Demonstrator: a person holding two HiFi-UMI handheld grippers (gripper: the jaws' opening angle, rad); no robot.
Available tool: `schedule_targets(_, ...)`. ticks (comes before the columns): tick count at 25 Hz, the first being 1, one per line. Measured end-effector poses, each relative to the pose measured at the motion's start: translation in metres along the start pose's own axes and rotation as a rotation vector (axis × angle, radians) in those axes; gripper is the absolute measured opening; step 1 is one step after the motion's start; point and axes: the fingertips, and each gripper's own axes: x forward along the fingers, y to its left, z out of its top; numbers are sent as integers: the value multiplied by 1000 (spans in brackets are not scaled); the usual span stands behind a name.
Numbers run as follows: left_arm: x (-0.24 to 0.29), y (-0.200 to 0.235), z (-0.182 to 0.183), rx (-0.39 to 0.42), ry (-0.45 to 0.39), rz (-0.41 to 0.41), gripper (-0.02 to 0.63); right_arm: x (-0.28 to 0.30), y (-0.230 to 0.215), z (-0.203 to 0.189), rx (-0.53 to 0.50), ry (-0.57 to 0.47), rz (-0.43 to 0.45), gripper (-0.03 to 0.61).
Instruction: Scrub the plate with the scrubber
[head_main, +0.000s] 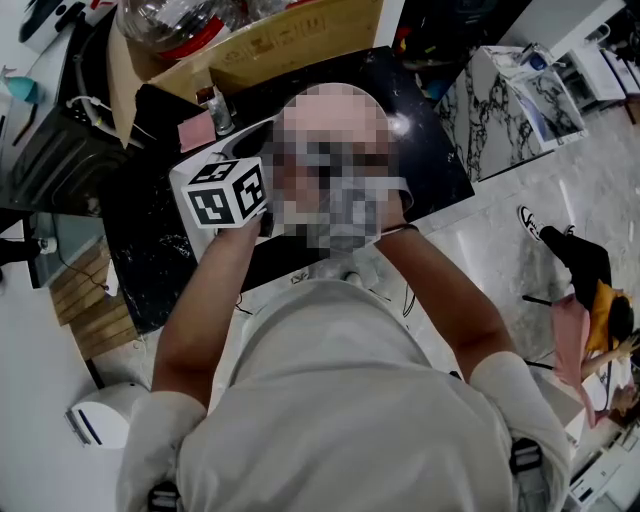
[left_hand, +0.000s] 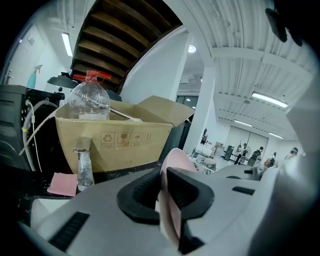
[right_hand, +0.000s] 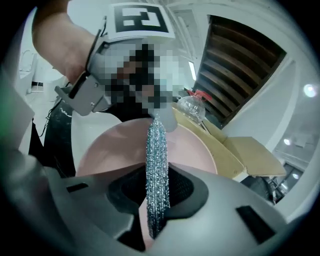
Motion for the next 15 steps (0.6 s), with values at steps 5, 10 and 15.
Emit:
schedule_targets(5,-1,6,3,-13,-19,17,40,-9,35,9,-57,-35,97,75)
schedule_targets(10,-4,11,3,-6,-31,42,34,-16,22,3,-10,-48,91,77)
schedule_targets(15,-6,9,0,2,-29,45,26,-17,-35,-18,59,-10,-33,76)
